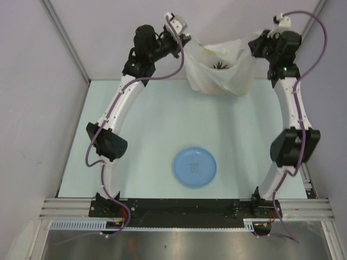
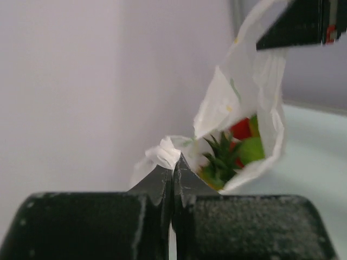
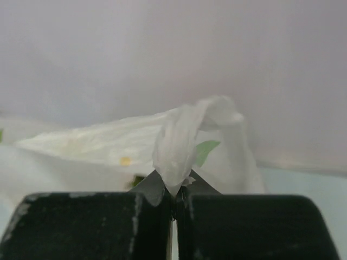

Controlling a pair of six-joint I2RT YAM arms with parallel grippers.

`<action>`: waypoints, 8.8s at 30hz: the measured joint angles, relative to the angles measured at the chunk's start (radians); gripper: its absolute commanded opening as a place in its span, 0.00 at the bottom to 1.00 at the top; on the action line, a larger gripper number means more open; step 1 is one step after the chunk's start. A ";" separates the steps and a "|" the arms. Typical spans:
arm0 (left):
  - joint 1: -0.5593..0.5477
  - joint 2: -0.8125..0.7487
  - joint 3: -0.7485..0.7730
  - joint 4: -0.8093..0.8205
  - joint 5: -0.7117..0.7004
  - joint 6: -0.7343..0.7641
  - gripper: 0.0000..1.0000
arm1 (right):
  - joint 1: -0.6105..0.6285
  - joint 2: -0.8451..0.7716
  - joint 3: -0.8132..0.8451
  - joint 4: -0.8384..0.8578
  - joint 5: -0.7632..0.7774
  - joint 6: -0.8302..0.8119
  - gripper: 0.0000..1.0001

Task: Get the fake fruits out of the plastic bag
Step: Adjust the plastic bag at the center of the board, then take out the fake fruit from the plastic bag, then place the fake fruit on the plate, then adjust the plastic bag at the center of the board, then take out the fake fruit from the plastic bag.

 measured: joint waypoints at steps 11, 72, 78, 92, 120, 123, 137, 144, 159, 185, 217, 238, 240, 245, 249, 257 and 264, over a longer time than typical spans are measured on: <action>-0.055 -0.404 -0.965 -0.101 0.252 -0.100 0.00 | -0.023 -0.620 -0.938 -0.195 -0.077 -0.146 0.00; -0.077 -0.483 -1.077 0.012 0.124 -0.544 0.00 | 0.465 -0.149 -0.912 -0.051 0.287 -0.488 0.12; -0.077 -0.483 -1.083 0.019 0.124 -0.544 0.00 | 0.462 -0.148 -0.917 -0.014 0.344 -0.531 0.00; -0.077 -0.472 -1.074 0.027 0.116 -0.540 0.00 | 0.479 -0.536 -0.925 -0.116 0.293 -0.695 0.00; -0.031 -0.414 -1.048 0.026 0.089 -0.544 0.02 | 0.761 -0.927 -0.953 -0.472 0.171 -0.889 0.00; -0.026 -0.406 -1.048 0.027 0.089 -0.545 0.01 | 0.789 -0.914 -0.996 -0.471 0.162 -0.893 0.00; -0.026 -0.396 -1.048 0.027 0.090 -0.551 0.02 | 0.852 -0.835 -1.073 -0.421 0.128 -0.887 0.00; -0.026 -0.396 -1.048 0.027 0.090 -0.551 0.02 | 0.856 -0.814 -1.123 -0.352 0.119 -0.874 0.00; -0.026 -0.396 -1.048 0.026 0.095 -0.552 0.02 | 0.856 -0.796 -1.154 -0.252 0.107 -0.837 0.73; -0.026 -0.386 -1.048 0.011 0.131 -0.550 0.00 | 0.435 -0.579 -1.148 0.046 0.223 -0.574 0.32; -0.133 -0.566 -1.093 -0.204 0.219 -0.149 0.00 | 0.337 -0.314 -1.088 0.098 0.261 -0.502 0.79; -0.134 -0.525 -1.080 -0.188 0.218 -0.169 0.00 | 0.387 0.023 -0.875 0.196 0.497 -0.593 0.60; -0.134 -0.519 -1.078 -0.187 0.218 -0.169 0.00 | 0.385 0.029 -0.865 0.201 0.506 -0.612 0.44; -0.134 -0.508 -1.077 -0.186 0.212 -0.168 0.00 | 0.380 0.029 -0.862 0.195 0.479 -0.655 0.19; -0.134 -0.489 -1.077 -0.186 0.203 -0.166 0.00 | 0.381 0.009 -0.862 0.166 0.436 -0.668 0.11; -0.134 -0.457 -1.077 -0.185 0.180 -0.166 0.00 | 0.382 -0.237 -0.862 0.045 0.281 -0.604 0.06; -0.127 -0.455 -1.057 -0.171 0.146 -0.203 0.00 | 0.380 -0.459 -0.886 -0.064 0.116 -0.547 0.06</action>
